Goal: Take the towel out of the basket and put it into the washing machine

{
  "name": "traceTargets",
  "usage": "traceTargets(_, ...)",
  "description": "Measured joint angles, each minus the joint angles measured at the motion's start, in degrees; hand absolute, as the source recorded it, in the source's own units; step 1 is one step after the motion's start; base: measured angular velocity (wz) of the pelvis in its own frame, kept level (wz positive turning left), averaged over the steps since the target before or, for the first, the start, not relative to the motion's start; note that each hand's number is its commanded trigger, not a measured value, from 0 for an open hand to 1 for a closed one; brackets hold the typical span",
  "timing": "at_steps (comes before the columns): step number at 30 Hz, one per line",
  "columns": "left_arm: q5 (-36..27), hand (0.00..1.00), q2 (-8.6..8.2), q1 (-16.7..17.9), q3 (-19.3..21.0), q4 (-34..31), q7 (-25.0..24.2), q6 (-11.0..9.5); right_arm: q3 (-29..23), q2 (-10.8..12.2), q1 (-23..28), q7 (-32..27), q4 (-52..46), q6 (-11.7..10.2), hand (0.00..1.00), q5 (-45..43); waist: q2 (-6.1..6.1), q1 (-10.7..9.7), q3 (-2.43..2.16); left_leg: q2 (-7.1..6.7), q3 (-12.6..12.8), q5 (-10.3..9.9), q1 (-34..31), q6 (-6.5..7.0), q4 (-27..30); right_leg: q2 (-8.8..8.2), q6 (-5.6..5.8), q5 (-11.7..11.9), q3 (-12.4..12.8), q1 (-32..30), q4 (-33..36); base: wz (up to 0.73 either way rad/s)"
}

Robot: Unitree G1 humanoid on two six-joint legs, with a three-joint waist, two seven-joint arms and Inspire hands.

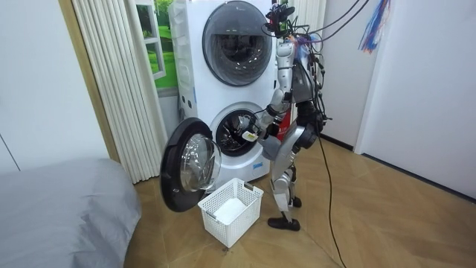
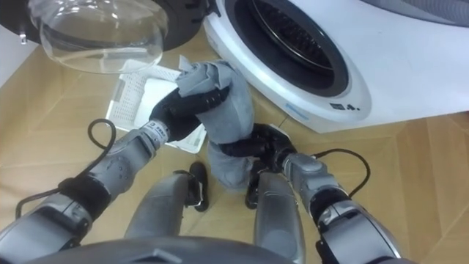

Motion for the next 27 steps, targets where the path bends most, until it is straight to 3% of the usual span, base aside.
traceTargets(6,-1.8,0.0,-0.05,0.4,0.8,-0.3,-0.4,0.2,-1.7,-0.2,0.3,0.1,0.1,0.0,1.0,-1.4,0.01,0.4,0.0,-0.05,-0.1,0.0,0.0,-0.02,-0.1,0.11,0.0,0.0,-0.1,0.1,-0.1,0.0)
traceTargets(13,-1.2,0.0,-0.9,0.5,3.2,-1.3,-0.3,0.0,-4.3,-0.2,0.3,-4.0,2.1,0.0,1.0,1.8,0.01,3.3,0.02,-0.06,0.1,0.1,0.2,-0.09,-0.3,0.13,-0.02,0.0,-0.1,0.3,0.2,0.0)
traceTargets(16,7.6,0.0,-1.75,0.6,5.3,-1.8,2.9,-1.3,-4.5,-0.5,0.3,-6.0,3.3,0.2,1.0,2.2,-0.03,4.6,0.08,-0.22,-0.1,0.1,0.1,-0.13,-0.3,-0.08,-0.04,-0.3,-0.3,0.1,0.1,0.04)
traceTargets(17,13.1,0.0,-1.87,0.7,6.7,-1.8,4.9,-1.7,-4.6,-0.5,0.4,-6.3,3.3,0.6,1.0,3.0,0.0,5.3,0.09,-0.25,-0.5,0.1,-0.1,-0.17,-0.3,-0.18,-0.15,-0.5,-0.7,0.1,0.0,0.12)
traceTargets(20,23.5,0.0,-1.88,2.7,9.2,-3.9,10.7,-2.2,-4.6,-0.7,0.2,-6.9,4.5,1.3,1.0,8.7,0.02,6.3,0.12,-0.24,-1.1,0.2,-0.4,-0.34,-0.3,-0.21,-0.27,-0.6,-1.4,0.3,0.1,0.13)
traceTargets(23,26.0,0.0,-1.83,3.8,10.3,-4.1,15.6,-2.3,-6.6,-1.9,-0.1,-7.0,5.9,2.0,1.0,11.9,0.06,7.5,0.2,-1.14,-2.0,0.3,-0.6,-0.5,-0.6,-0.96,-0.3,-1.1,-2.6,0.4,0.3,0.18)
traceTargets(27,28.8,0.0,-1.26,5.0,11.9,-4.5,19.2,-2.3,-11.8,-3.0,-2.5,-7.2,10.6,3.2,1.0,12.2,-0.33,7.5,0.52,-2.09,-4.0,0.4,-1.0,-0.6,-0.5,-2.16,-0.14,-2.3,-4.4,1.0,0.7,0.3)
